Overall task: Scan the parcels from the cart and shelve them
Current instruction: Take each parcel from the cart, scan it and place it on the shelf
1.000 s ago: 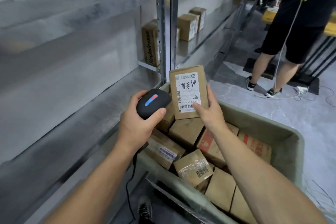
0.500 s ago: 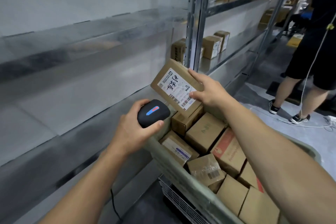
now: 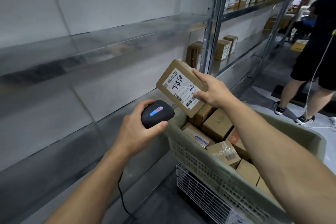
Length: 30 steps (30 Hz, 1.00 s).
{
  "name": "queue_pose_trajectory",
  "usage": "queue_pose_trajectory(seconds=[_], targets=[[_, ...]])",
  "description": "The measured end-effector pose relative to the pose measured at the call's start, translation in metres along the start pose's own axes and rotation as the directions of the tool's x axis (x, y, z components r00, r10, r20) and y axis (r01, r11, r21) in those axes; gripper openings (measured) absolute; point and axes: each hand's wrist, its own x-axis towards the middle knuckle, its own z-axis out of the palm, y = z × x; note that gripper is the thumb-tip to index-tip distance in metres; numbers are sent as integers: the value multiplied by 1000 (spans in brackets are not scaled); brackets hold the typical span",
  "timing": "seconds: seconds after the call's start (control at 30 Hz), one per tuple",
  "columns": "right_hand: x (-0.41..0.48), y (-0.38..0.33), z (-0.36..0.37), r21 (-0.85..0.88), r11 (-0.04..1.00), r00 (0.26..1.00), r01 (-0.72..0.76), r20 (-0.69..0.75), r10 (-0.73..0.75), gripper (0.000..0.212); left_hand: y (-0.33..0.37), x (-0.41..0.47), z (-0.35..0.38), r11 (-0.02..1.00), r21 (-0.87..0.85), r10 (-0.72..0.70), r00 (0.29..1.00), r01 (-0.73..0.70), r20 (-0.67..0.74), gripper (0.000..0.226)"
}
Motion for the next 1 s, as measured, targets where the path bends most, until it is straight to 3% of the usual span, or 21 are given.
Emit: queue_pose_trajectory(seconds=[0.23,0.53,1.0], targets=[[-48,-34,30,98,995,997,-33,-65,40,86,-16,-49,-31,996,-69,-63,996,59,-57,63],[-77,-57,71,357,934,997,31,-79,-3,86,-12,-102,-60,985,-132,-148,944,113,-295,64],[-93,-140,75,801,550,959,236,-102,-263,81,46,-177,-84,976,-200,-202,702,86,-683,59]])
